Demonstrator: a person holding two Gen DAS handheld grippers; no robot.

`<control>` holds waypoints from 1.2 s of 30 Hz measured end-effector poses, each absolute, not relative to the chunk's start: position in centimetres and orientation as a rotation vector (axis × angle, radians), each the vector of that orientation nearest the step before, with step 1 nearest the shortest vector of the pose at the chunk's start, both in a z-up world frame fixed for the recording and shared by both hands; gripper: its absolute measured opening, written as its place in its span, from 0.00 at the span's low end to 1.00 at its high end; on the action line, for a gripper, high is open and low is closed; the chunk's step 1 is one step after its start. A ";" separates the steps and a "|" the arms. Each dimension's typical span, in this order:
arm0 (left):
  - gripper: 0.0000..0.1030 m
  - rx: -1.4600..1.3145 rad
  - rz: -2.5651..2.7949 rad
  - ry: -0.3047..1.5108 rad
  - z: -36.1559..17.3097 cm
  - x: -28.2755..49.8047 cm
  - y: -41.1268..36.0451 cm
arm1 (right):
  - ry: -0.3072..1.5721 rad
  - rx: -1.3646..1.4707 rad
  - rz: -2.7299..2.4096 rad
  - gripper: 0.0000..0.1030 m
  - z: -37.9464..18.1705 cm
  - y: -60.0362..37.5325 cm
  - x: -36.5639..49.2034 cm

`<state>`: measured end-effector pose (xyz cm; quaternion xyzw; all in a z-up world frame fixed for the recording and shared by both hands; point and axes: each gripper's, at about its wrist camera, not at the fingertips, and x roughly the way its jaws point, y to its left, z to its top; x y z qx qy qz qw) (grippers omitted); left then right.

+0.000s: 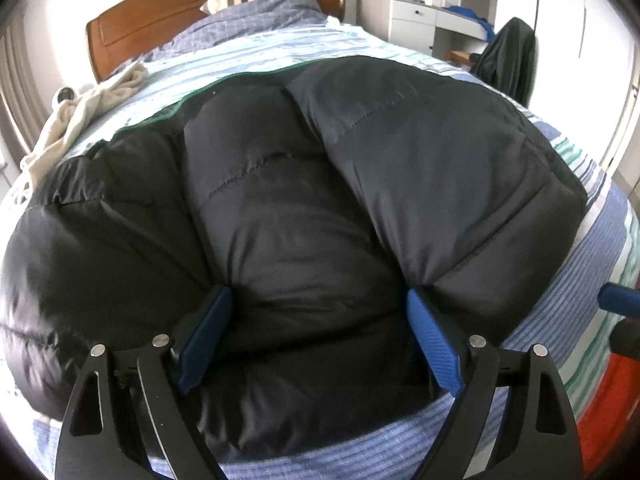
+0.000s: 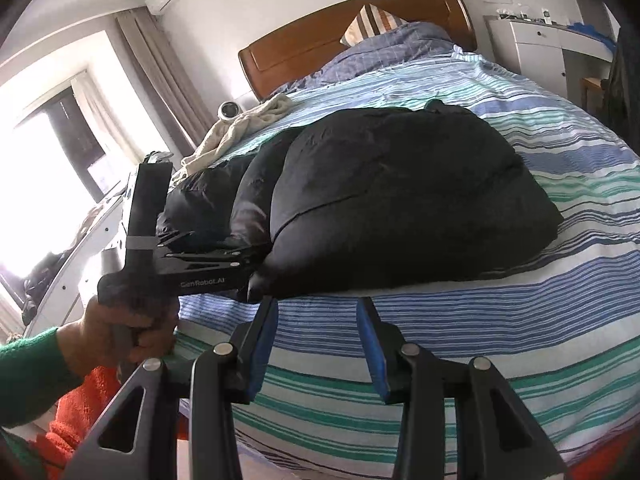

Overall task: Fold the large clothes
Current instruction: 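Grasp the folded jacket edge with the right tool and lift it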

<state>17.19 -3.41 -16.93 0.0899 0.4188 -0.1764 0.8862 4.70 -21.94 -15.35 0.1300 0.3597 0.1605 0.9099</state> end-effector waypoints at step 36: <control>0.93 0.058 -0.262 0.996 -16.2 24.2 -3.2 | 0.936 0.845 0.319 0.72 -22.0 -40.4 23.7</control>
